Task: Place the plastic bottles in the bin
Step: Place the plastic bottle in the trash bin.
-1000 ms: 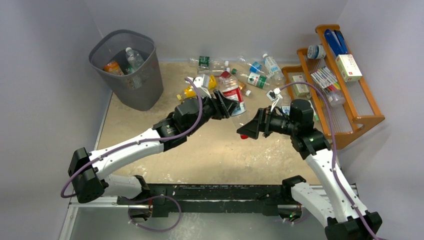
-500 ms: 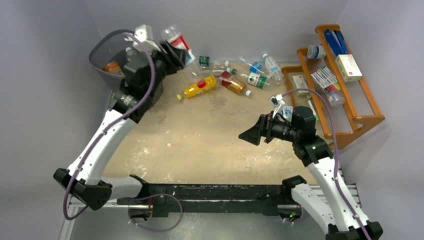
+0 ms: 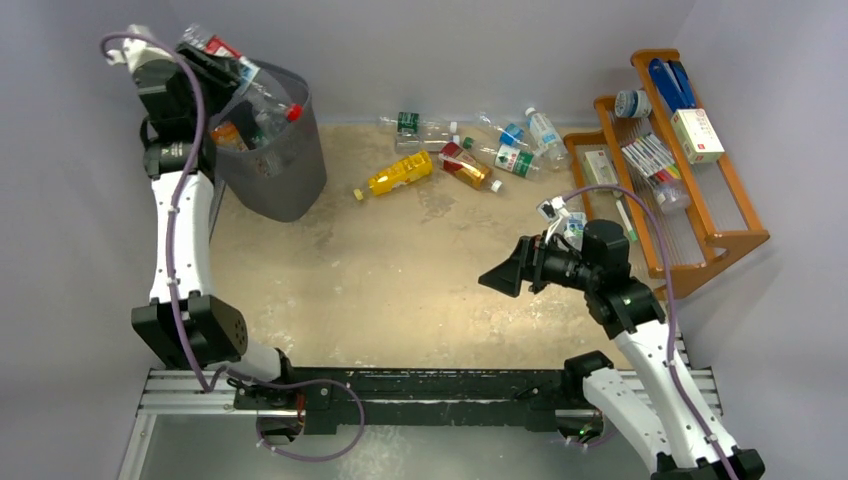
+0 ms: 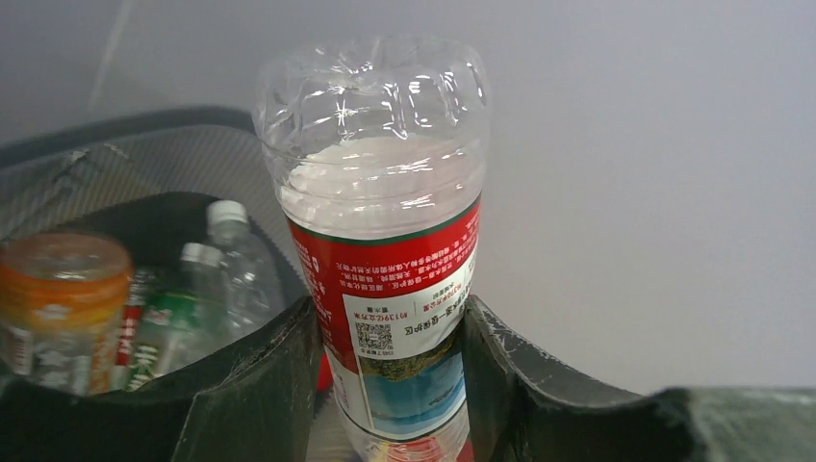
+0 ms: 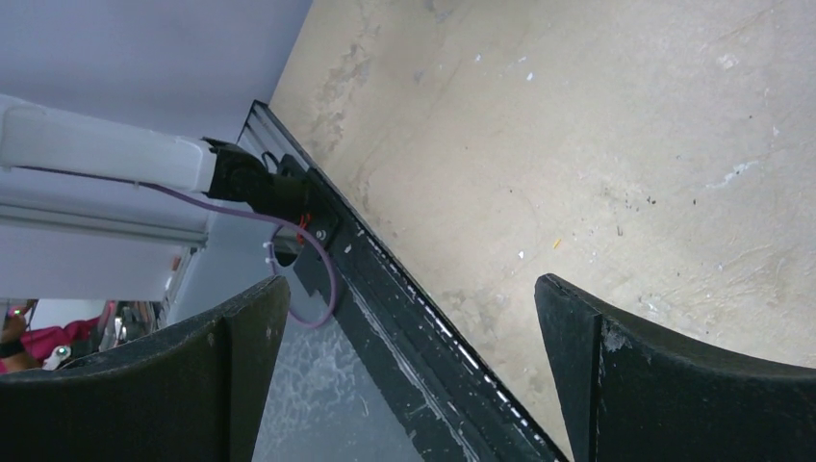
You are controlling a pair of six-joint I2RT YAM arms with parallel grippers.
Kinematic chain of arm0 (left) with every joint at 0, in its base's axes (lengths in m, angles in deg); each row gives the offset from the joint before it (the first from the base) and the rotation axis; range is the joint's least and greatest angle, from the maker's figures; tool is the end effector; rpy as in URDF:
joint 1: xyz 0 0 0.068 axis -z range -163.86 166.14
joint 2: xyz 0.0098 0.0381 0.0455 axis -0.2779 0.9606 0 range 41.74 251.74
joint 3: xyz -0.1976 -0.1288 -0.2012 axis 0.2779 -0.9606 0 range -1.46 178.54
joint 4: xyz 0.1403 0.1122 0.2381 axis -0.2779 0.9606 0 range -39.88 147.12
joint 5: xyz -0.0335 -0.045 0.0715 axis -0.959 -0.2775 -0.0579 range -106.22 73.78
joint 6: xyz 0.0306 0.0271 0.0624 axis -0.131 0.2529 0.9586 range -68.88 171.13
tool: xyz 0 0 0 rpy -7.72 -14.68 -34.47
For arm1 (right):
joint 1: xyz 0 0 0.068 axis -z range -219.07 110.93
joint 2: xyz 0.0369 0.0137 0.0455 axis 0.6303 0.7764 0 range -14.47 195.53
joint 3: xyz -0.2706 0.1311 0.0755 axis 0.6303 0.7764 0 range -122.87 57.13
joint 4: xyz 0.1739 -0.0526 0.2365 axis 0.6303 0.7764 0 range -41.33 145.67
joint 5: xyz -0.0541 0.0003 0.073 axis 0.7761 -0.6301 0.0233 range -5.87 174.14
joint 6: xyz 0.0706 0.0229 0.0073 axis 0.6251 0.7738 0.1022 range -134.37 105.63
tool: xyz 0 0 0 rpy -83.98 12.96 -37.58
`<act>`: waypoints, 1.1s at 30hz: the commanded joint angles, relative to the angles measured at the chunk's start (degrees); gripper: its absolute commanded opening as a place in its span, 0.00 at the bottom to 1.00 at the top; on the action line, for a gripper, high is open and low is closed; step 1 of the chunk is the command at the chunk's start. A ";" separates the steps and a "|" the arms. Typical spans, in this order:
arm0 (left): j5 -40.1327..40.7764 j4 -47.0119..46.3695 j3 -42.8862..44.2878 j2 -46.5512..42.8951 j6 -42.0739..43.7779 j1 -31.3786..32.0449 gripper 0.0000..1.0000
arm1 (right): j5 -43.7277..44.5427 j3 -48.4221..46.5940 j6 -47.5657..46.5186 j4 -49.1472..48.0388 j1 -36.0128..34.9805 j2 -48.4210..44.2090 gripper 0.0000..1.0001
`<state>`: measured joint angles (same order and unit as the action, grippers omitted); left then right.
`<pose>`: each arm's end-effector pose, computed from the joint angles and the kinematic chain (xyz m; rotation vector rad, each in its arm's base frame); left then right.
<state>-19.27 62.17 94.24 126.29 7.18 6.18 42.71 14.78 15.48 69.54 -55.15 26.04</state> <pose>0.3895 0.0649 0.5260 -0.6916 1.4532 -0.5039 0.1675 0.0914 0.3394 -0.2863 1.9865 1.2137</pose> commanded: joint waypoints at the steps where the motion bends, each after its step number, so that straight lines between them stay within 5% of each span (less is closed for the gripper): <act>1: -8.49 -9.18 -0.25 1.00 -8.61 -6.17 0.48 | 0.22 1.85 0.32 -0.11 -0.18 -1.71 1.00; 6: -9.26 -9.35 -1.49 3.26 -7.84 -7.84 0.51 | 0.08 3.85 1.28 -1.08 -0.17 -2.43 1.00; 9: -7.49 -3.36 0.58 4.67 -4.86 -7.81 0.74 | 0.38 3.88 1.35 -1.46 -0.17 -1.97 1.00; 11: -3.75 5.17 4.91 6.33 -1.57 -7.82 0.82 | 0.55 3.26 1.17 -1.43 -0.16 -1.47 1.00; 14: 1.54 14.13 9.04 7.35 1.94 -8.58 0.83 | 0.79 2.60 1.05 -1.51 -0.18 -0.60 1.00; 21: -0.15 17.20 12.14 2.86 3.56 -9.51 0.84 | 5.44 0.09 -0.69 0.08 -0.14 1.75 1.00; 27: -12.01 19.93 11.80 -1.05 3.53 -8.52 0.84 | 18.50 -5.37 -1.70 5.31 -0.18 6.46 1.00; 33: -13.99 22.70 4.13 -8.17 6.76 -0.45 0.85 | 38.50 -11.58 -1.04 9.74 0.09 12.18 1.00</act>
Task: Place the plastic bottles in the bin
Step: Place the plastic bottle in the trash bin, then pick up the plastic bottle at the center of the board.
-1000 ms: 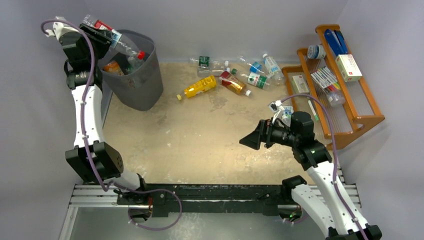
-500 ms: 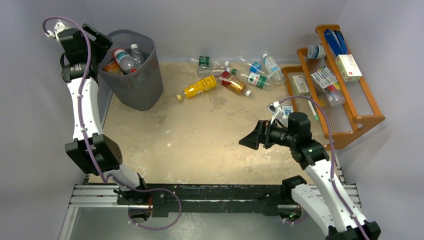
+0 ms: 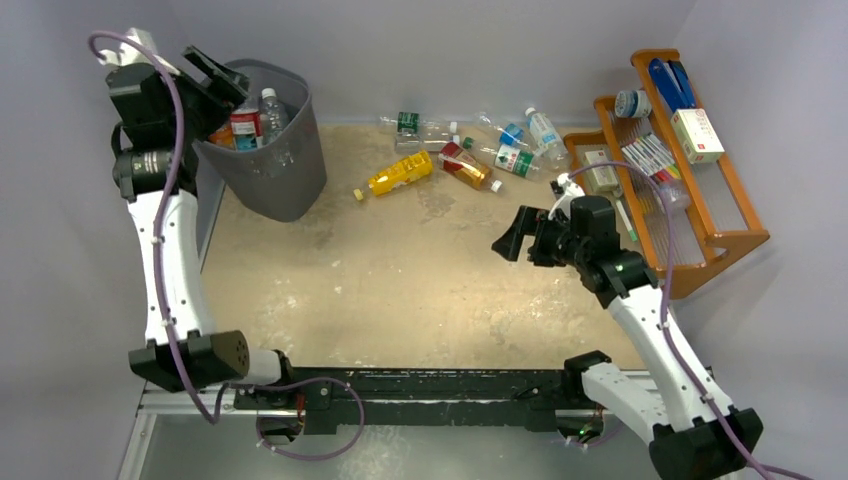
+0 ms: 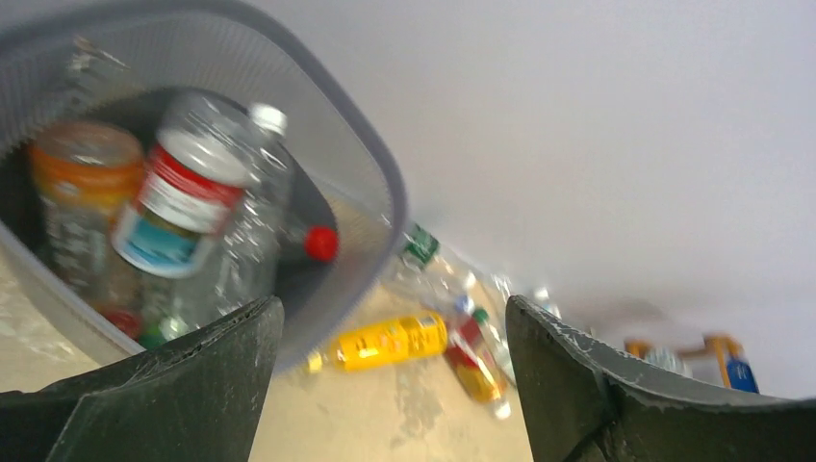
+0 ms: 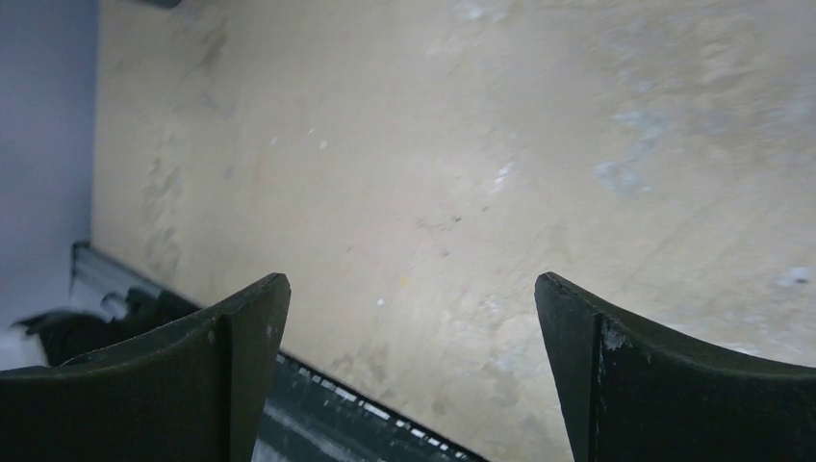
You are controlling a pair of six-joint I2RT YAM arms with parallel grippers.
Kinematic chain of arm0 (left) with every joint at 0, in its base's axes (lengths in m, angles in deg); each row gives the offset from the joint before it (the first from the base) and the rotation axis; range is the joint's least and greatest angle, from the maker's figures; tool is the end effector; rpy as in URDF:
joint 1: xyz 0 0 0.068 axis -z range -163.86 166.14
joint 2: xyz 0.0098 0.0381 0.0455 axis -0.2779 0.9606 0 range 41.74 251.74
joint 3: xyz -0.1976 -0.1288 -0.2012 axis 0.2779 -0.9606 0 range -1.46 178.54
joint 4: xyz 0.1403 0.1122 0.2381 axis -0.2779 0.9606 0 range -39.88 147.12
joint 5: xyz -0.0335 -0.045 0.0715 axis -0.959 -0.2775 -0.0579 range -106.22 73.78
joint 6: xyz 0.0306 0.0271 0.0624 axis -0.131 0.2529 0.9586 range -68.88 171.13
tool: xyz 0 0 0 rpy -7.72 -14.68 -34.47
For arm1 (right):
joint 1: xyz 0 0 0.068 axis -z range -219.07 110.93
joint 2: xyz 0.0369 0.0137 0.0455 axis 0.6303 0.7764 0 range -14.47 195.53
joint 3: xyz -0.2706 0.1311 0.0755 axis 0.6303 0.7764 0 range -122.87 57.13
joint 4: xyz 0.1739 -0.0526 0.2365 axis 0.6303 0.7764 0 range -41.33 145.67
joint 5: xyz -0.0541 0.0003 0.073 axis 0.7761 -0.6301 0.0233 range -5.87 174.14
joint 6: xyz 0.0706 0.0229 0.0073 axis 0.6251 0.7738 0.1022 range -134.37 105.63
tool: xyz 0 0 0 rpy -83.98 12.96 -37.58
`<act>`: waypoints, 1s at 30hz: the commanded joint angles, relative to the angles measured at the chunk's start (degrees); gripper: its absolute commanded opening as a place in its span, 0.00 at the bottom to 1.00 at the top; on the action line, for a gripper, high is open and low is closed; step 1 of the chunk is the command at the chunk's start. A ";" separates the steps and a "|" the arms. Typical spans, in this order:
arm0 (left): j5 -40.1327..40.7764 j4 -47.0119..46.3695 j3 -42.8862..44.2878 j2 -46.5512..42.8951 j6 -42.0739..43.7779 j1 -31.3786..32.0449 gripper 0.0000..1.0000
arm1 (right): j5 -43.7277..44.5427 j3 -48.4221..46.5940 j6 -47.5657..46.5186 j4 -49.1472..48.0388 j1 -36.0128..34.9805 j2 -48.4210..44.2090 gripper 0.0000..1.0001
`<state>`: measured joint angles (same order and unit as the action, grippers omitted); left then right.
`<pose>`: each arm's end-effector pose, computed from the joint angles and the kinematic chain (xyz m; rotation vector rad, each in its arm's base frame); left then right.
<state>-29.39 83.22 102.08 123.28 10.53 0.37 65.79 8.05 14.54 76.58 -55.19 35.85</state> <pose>0.3396 0.0810 0.5485 -0.6917 1.6491 -0.5157 0.2141 0.0825 0.3349 0.0368 2.1535 0.8021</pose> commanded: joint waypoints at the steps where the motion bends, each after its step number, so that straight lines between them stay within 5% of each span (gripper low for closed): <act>1: -3.35 1.53 -5.25 -6.39 3.70 7.38 0.85 | 18.15 -5.69 0.83 3.30 0.12 3.53 1.00; 7: -2.59 -1.62 -17.23 -13.32 2.13 15.37 0.86 | 28.62 -11.89 0.16 1.94 4.76 13.12 1.00; 16: -5.18 -3.29 -27.70 -18.60 2.99 16.21 0.86 | 37.99 -25.45 -10.40 1.87 14.60 32.45 1.00; 30: -7.92 -4.89 -33.14 -19.29 4.40 16.32 0.86 | 36.00 -23.01 -13.57 -4.54 18.05 45.15 1.00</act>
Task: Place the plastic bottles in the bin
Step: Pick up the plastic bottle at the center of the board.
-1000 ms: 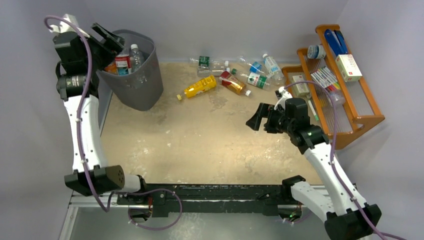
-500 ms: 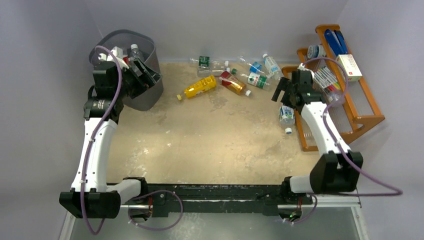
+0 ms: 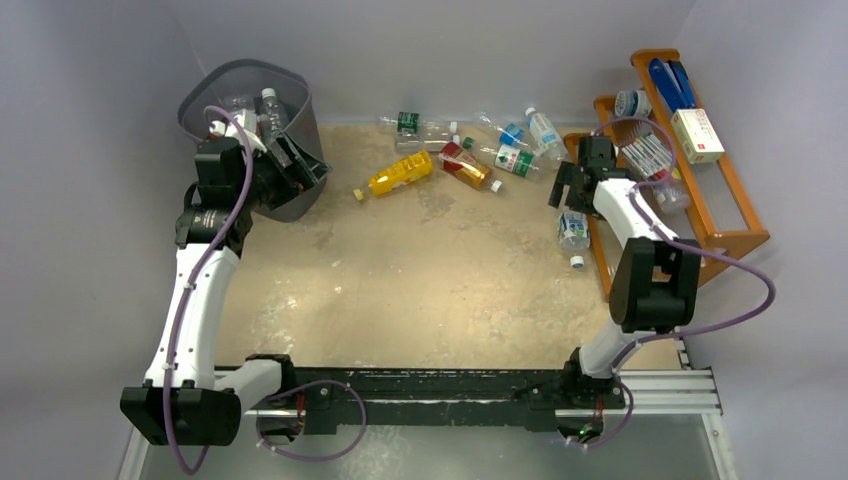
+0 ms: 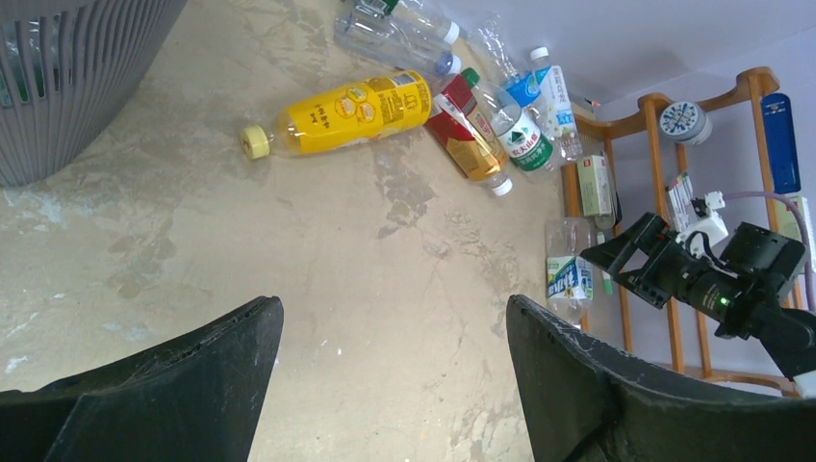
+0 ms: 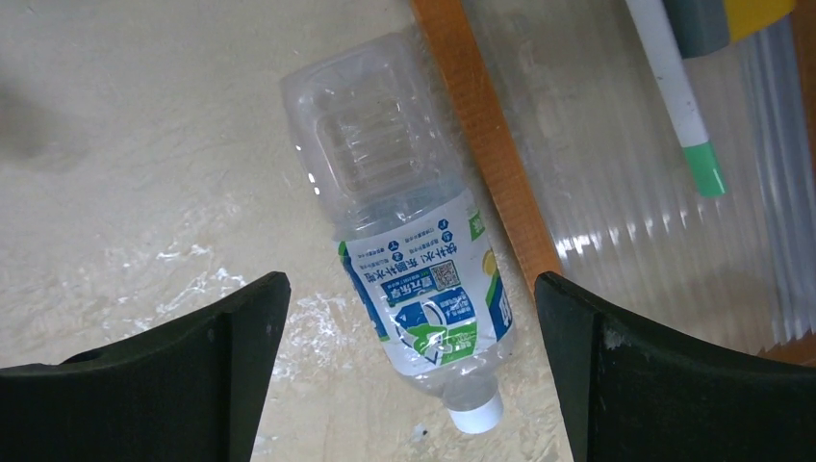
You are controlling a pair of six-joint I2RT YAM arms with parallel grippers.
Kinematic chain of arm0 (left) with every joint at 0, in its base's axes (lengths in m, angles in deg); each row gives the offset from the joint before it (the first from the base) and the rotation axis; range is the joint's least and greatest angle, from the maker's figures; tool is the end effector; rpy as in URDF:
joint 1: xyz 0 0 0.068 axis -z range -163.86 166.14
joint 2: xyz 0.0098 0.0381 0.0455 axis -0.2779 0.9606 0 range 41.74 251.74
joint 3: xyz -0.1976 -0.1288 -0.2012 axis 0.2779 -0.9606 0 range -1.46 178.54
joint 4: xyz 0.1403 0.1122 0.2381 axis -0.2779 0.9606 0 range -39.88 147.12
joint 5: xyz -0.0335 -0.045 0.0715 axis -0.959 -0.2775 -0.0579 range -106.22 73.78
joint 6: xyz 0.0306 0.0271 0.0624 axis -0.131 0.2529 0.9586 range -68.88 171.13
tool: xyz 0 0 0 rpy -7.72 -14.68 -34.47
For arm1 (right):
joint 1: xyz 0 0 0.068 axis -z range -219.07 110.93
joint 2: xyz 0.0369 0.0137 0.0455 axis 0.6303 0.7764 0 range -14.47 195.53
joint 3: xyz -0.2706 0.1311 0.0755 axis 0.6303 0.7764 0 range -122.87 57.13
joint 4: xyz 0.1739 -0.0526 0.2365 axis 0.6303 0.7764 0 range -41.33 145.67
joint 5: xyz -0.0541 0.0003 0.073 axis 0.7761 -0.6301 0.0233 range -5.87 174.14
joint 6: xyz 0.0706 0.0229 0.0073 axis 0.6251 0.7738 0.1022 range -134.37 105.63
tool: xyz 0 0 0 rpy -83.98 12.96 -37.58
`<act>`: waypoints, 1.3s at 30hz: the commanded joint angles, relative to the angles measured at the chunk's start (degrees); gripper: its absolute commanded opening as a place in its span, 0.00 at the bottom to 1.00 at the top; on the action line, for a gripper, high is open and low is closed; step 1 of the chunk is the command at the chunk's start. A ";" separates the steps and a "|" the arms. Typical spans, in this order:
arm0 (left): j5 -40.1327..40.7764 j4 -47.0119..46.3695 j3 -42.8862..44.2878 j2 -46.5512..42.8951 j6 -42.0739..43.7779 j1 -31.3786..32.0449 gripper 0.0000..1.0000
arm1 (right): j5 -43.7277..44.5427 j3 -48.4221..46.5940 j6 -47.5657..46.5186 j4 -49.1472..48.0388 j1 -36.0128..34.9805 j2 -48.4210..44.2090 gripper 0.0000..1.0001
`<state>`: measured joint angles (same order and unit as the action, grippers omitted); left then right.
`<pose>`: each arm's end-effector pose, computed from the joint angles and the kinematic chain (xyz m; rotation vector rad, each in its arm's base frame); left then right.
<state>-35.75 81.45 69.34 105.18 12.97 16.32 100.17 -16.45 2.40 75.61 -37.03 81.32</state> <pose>0.2803 -0.0219 0.4257 -0.4466 1.9971 -0.7645 0.4228 -0.0323 0.2609 0.5149 2.3400 -0.2201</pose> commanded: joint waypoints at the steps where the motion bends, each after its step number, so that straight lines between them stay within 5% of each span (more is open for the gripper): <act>1: -1.61 -3.06 -0.39 -1.05 2.28 0.34 0.86 | 1.49 2.31 -1.49 -4.25 -0.09 -0.07 1.00; 12: -2.59 -3.43 -1.73 -0.53 2.91 0.34 0.86 | -0.92 7.23 -1.60 -8.27 -0.11 4.67 0.93; 21: -1.91 -1.40 -2.20 -0.76 3.95 1.47 0.85 | -5.17 10.38 -0.17 -10.01 -2.69 0.47 0.56; 28: -2.59 1.92 -3.38 -2.08 4.85 3.27 0.86 | -16.50 11.79 0.43 -9.45 -10.19 -10.71 0.53; 35: -10.96 -7.04 -9.77 -5.72 -5.17 5.26 0.86 | -44.83 15.96 1.69 -16.33 -12.82 -24.34 0.52; 39: -11.23 -13.80 -12.39 -8.85 -12.79 6.38 0.86 | -49.76 16.72 4.93 -20.21 -18.87 -28.28 0.54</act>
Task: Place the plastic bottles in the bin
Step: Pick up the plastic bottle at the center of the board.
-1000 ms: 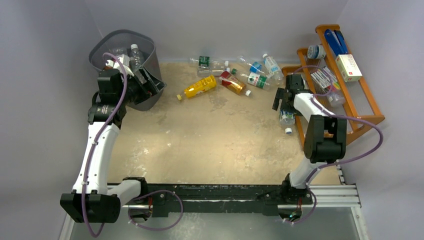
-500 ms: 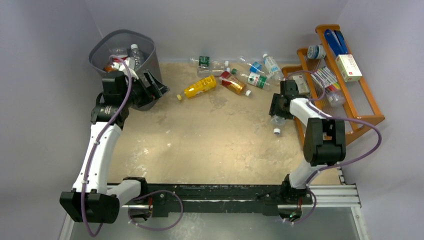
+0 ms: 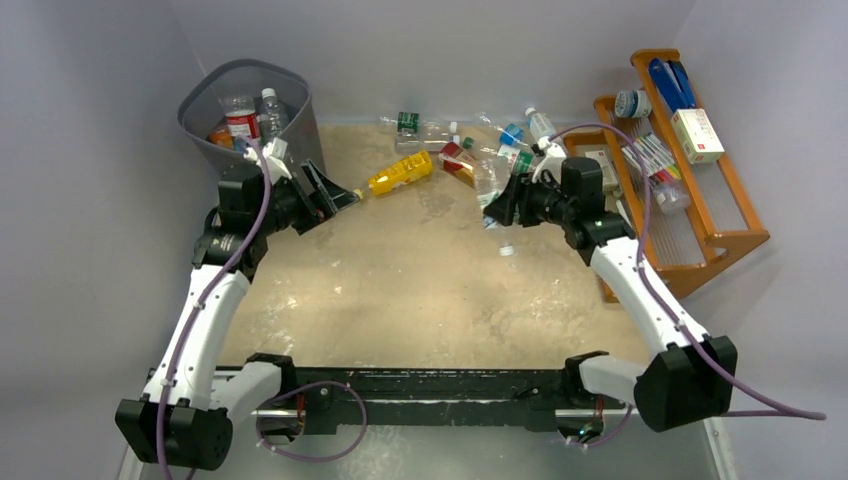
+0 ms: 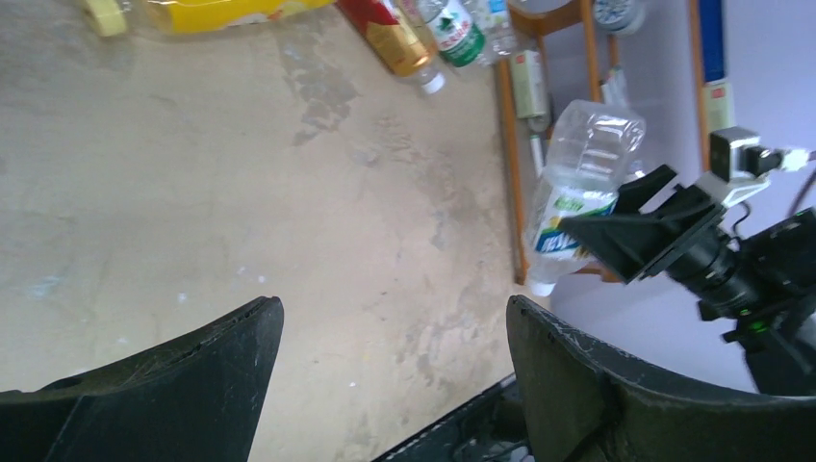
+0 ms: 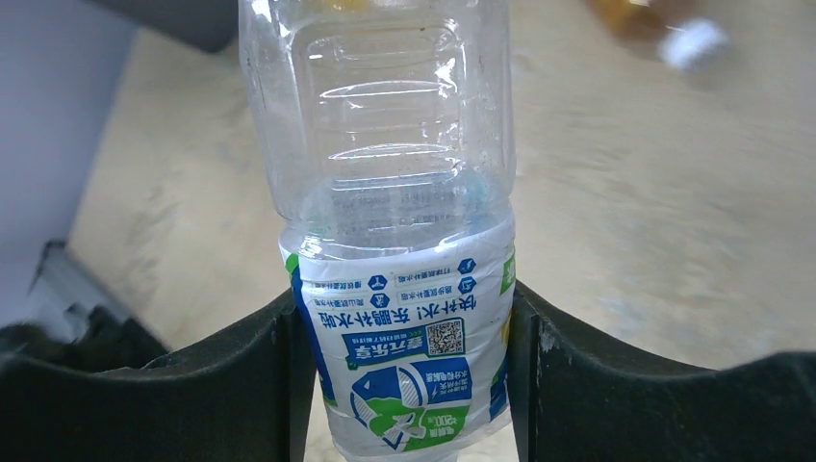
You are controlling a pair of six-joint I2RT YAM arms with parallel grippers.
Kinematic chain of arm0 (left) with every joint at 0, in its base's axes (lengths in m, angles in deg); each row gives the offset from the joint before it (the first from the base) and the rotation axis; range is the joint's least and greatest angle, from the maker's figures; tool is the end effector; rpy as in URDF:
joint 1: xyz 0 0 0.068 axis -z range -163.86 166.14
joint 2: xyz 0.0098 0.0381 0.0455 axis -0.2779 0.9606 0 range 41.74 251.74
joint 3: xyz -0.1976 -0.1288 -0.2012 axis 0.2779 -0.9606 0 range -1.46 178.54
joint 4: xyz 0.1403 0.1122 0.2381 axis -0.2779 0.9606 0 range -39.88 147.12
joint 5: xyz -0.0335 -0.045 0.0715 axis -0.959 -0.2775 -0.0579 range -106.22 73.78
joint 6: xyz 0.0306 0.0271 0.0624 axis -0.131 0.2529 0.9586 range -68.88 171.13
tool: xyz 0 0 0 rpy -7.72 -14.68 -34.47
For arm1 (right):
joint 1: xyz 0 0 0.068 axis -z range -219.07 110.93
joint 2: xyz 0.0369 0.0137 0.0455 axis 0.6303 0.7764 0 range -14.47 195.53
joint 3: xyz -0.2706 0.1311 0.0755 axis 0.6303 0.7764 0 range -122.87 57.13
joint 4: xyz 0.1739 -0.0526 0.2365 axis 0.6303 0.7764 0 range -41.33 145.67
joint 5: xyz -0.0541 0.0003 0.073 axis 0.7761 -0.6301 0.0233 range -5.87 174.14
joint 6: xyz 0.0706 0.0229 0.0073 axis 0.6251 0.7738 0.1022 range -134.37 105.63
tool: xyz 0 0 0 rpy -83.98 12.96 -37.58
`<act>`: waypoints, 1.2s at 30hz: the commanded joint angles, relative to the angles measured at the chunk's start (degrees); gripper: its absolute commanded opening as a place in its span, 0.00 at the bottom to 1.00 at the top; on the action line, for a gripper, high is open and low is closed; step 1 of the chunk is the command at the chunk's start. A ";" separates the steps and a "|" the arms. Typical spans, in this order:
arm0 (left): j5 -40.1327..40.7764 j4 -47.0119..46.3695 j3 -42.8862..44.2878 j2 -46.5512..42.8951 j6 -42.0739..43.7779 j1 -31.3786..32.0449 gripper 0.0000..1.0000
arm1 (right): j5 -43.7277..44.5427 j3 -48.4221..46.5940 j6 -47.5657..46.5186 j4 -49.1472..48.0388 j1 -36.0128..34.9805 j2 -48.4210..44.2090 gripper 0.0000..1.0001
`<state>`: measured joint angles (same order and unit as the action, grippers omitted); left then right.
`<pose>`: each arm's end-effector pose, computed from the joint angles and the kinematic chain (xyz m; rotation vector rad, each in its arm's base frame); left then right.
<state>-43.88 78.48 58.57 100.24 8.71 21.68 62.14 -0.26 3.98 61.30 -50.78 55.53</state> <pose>0.2559 -0.0541 0.3804 -0.3644 2.1031 -1.0020 0.3146 0.0892 0.3378 -0.1325 2.0462 0.7166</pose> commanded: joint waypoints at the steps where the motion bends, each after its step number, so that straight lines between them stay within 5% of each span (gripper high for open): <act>1: -3.27 -13.85 -2.71 -4.67 -10.95 1.40 0.86 | -11.25 0.25 4.35 -6.63 -7.33 -2.53 0.54; 10: 1.66 -32.38 -10.40 -9.44 -19.91 7.69 0.86 | -14.92 -0.49 14.21 -20.08 -20.12 0.69 0.56; 26: 17.08 -11.93 -3.60 -7.02 -7.99 14.53 0.86 | 6.58 -16.73 14.56 -7.64 -33.37 13.55 0.56; 36: 20.25 -10.63 -4.08 -5.96 -7.89 15.29 0.86 | 12.50 -24.45 14.00 -3.97 -39.29 19.36 0.56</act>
<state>-26.63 67.77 52.34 94.05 -0.75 36.41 71.25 -20.08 18.05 56.64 -88.15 74.91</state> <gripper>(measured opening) 0.860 0.635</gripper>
